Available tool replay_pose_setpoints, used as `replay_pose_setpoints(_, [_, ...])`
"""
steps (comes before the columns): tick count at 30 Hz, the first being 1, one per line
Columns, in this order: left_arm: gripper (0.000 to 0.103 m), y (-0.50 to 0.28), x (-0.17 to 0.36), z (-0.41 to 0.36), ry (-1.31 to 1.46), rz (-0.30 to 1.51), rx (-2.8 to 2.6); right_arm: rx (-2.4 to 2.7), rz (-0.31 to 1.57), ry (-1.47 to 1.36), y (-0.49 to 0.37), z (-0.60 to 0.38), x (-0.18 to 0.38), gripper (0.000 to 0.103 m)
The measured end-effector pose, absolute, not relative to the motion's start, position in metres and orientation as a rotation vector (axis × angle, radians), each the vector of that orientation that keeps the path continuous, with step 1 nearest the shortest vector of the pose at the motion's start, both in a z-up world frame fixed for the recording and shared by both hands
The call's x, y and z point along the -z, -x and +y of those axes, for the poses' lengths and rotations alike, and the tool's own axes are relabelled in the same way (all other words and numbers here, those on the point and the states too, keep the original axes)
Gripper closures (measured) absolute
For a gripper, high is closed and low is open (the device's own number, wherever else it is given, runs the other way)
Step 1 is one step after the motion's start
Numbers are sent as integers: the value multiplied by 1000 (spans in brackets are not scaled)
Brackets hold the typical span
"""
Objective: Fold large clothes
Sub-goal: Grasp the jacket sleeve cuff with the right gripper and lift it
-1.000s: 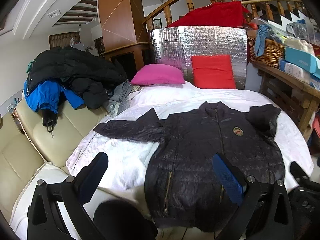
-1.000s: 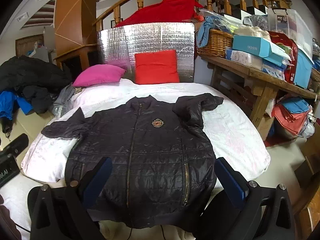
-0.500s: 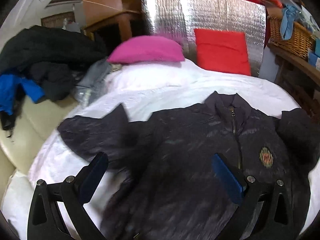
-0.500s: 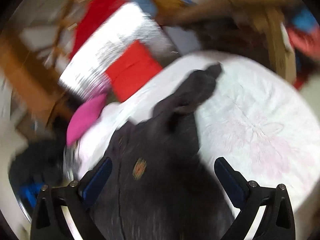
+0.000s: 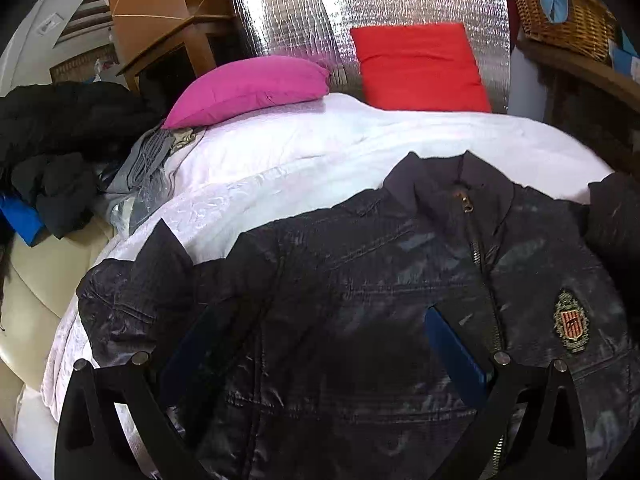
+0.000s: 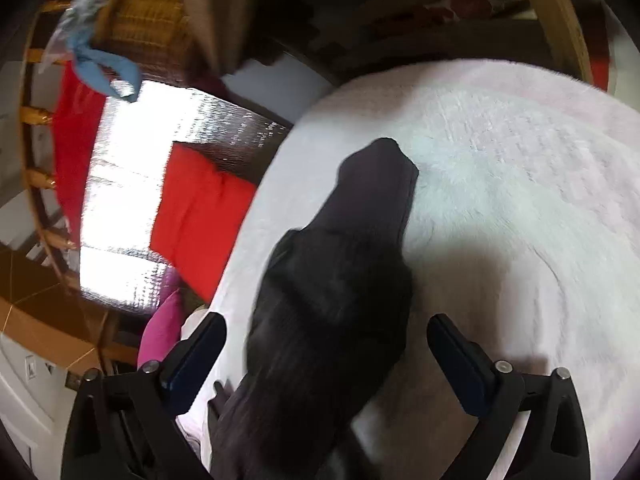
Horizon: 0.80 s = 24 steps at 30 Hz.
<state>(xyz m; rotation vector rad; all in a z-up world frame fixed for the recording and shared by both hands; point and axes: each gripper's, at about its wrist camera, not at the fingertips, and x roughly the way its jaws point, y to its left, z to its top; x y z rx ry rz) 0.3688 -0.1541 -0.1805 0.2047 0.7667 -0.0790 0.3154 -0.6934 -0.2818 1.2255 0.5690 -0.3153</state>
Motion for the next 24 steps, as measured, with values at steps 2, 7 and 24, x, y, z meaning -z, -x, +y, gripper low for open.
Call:
replay_pose_setpoints(2, [0, -371, 184, -156, -213, 777, 74, 311, 617, -1214, -330, -694, 290, 27])
replay_pose_setpoints(7, [0, -372, 187, -159, -244, 760, 57, 327, 613, -1104, -344, -685, 275, 72])
replay_pose_setpoints(24, [0, -375, 157, -91, -125, 704, -64, -169, 631, -841, -288, -439, 172, 75])
